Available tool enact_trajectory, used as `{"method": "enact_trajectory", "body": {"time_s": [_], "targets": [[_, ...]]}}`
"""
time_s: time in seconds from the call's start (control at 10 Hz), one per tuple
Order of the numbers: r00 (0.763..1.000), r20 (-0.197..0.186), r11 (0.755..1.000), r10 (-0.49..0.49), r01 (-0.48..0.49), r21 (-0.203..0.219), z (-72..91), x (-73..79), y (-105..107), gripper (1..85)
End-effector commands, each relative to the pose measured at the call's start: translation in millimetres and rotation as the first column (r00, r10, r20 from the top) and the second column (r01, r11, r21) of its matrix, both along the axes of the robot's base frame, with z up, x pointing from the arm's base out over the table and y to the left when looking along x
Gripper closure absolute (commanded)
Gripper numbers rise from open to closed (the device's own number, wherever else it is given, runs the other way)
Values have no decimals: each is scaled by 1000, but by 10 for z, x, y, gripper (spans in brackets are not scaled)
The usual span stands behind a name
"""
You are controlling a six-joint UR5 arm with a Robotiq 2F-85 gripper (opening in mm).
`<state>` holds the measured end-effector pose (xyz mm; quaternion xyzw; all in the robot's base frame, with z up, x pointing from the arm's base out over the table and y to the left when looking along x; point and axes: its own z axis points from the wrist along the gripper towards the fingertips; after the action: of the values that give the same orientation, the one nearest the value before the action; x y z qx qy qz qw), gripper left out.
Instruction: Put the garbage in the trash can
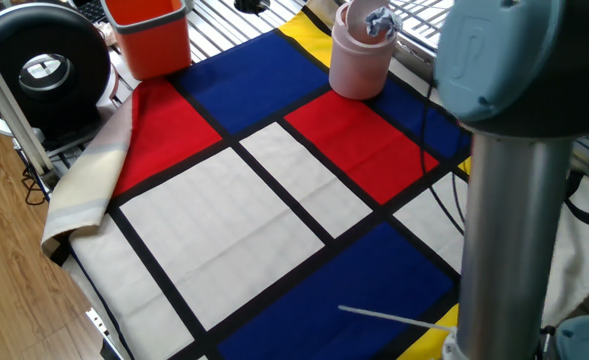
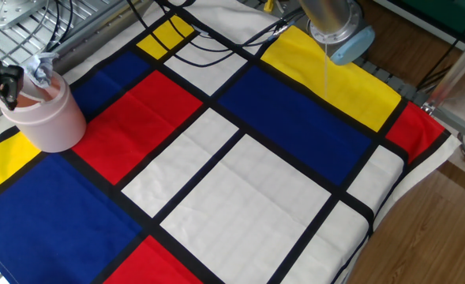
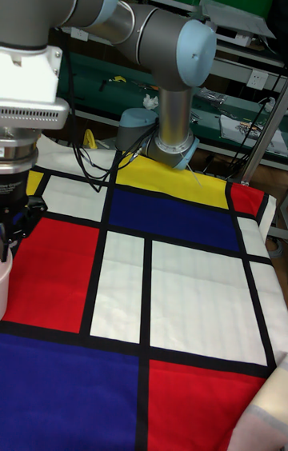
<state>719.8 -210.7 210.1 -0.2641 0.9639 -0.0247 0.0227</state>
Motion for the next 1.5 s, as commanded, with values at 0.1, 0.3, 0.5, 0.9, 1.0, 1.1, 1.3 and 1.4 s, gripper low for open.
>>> {"method": "enact_trajectory", "body": {"time_s": [0.1,0.3,0.5,0.9,1.0,1.1,1.3,1.4], "targets": [[995,-2,992,96,-96,85,-137,-56,132,400],[993,-9,987,117,-115,111,-171,-91,179,383],[989,-5,983,150,-148,110,-176,-99,172,383],[995,8,989,103,-103,106,-193,-93,128,467],[1000,6,993,19,-20,115,-188,-74,150,677],[999,2,995,-34,34,97,-191,-73,95,780],[996,12,993,-85,84,88,-191,-44,60,657],[995,17,993,-96,94,70,-192,-32,12,583]]}}
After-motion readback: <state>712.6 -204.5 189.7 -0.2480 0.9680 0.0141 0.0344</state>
